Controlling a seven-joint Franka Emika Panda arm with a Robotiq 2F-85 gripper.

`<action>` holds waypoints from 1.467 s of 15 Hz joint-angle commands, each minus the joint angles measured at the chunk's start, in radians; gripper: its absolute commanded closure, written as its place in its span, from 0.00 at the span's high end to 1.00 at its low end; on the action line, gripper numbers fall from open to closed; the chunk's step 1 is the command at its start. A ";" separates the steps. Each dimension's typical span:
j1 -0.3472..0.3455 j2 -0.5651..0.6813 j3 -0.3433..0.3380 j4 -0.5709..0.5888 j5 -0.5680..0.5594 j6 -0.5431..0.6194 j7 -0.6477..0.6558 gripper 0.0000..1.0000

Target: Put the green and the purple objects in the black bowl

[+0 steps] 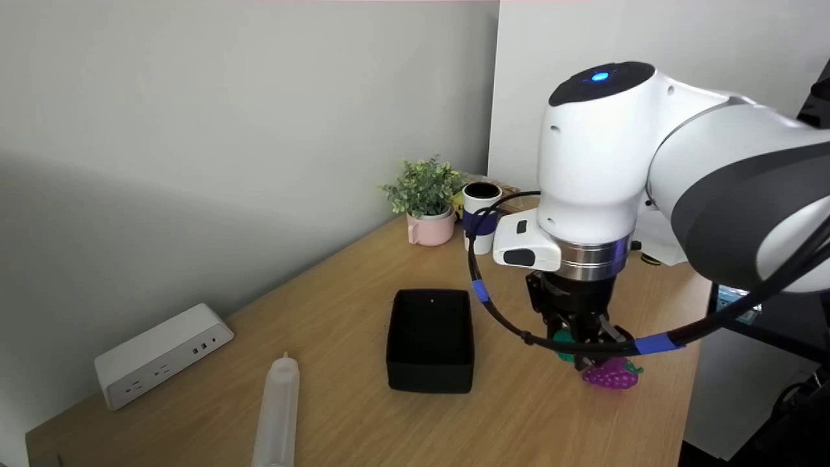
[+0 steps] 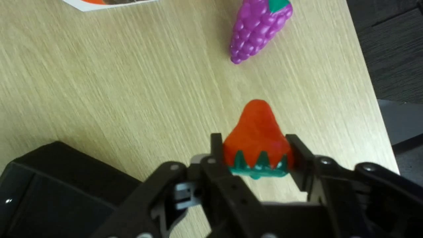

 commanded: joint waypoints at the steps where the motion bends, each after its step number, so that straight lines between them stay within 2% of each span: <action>1: 0.001 0.000 -0.001 0.000 0.001 -0.003 0.000 0.49; 2: 0.001 0.000 -0.001 -0.001 0.001 -0.003 0.000 0.49; 3: -0.022 0.026 0.008 0.012 0.039 -0.003 -0.036 0.24; 6: -0.041 0.079 0.008 0.059 0.067 0.046 -0.094 0.24; 11: -0.028 0.126 -0.022 0.134 -0.011 0.203 -0.113 0.24; 16: -0.006 0.163 -0.034 0.221 -0.095 0.293 -0.126 0.24; 19: -0.009 0.220 -0.028 0.275 -0.147 0.431 -0.179 0.24; 22: -0.023 0.318 -0.004 0.353 -0.150 0.568 -0.262 0.24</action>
